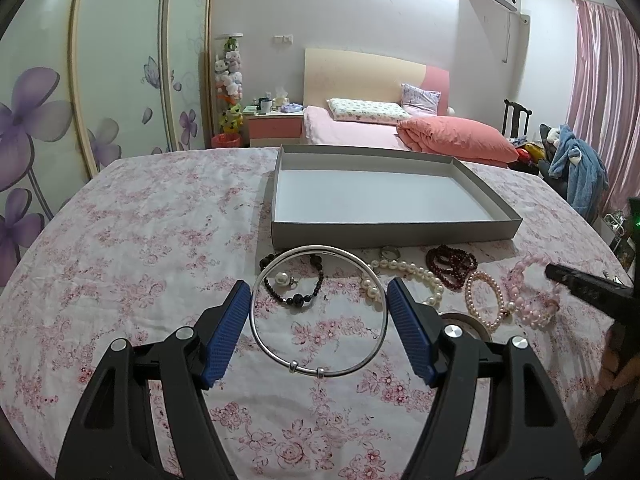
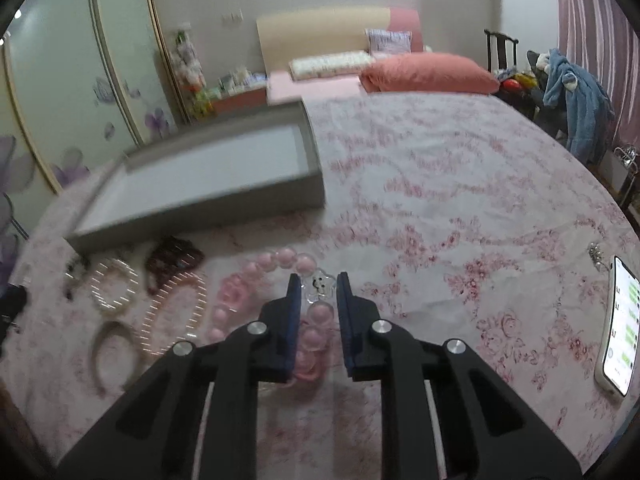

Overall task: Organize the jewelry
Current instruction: 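Lift the pink bracelet with the right gripper while the left holds the bangle, then carry the silver bangle into the grey tray and open the left gripper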

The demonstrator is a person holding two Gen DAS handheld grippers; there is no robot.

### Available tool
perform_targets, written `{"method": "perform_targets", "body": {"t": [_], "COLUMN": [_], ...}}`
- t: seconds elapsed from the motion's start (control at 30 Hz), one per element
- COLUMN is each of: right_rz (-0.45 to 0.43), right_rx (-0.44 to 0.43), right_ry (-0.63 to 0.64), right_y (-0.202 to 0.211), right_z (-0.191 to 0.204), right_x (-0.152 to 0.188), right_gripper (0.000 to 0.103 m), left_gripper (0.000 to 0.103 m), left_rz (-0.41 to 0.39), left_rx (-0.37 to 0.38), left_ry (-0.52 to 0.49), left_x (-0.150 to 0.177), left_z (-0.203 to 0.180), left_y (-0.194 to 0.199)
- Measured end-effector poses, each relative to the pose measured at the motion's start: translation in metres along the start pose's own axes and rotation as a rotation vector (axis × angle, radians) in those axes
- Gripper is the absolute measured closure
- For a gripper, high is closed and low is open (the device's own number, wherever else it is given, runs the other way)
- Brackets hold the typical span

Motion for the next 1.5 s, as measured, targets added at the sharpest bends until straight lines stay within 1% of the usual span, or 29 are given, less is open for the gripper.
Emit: {"method": "perform_targets", "body": {"t": [0.13, 0.23, 0.5, 0.57, 0.83, 1.13, 1.3, 1.5], "right_rz": [-0.083, -0.127, -0.221, -0.238, -0.331, -0.431, -0.459, -0.484], "right_rx": [-0.072, -0.122, -0.225, -0.235, -0.229, -0.204, -0.185, -0.161], "right_ry": [-0.025, -0.04, -0.075, -0.076, -0.017, 0.041, 0.049, 0.054], "right_y": [0.026, 0.042, 0.073, 0.078, 0.104, 0.133, 0.135, 0.129], "right_z": [0.01, 0.021, 0.048, 0.053, 0.074, 0.091, 0.095, 0.098], "right_x": [-0.006, -0.008, -0.011, -0.011, -0.02, -0.044, -0.061, -0.085], "right_gripper": [0.085, 0.085, 0.085, 0.085, 0.085, 0.085, 0.085, 0.085], "left_gripper": [0.033, 0.033, 0.033, 0.033, 0.033, 0.032, 0.032, 0.032], "left_rz": [-0.014, -0.029, -0.086, -0.101, -0.179, -0.25, -0.285, -0.305], "left_rx": [0.001, 0.0, -0.004, -0.008, -0.026, -0.045, -0.066, -0.087], "left_ry": [-0.002, -0.003, -0.001, -0.001, -0.014, -0.042, -0.065, -0.059], "left_x": [-0.002, -0.004, -0.009, -0.011, -0.023, -0.049, -0.067, -0.089], "left_z": [-0.002, -0.004, -0.009, -0.01, -0.013, -0.019, -0.023, -0.022], "left_y": [0.003, 0.006, 0.016, 0.019, 0.033, 0.044, 0.044, 0.036]}}
Point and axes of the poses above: each gripper's, at about its wrist camera, not at the fingertips, and y roughly against the way its jaws point, z to its left, x to its underside, the point moved 10 cm from there along -y, roughly the way its jaws point, and after that the axes turned 5 degrees about z, right-handed, at the moved point
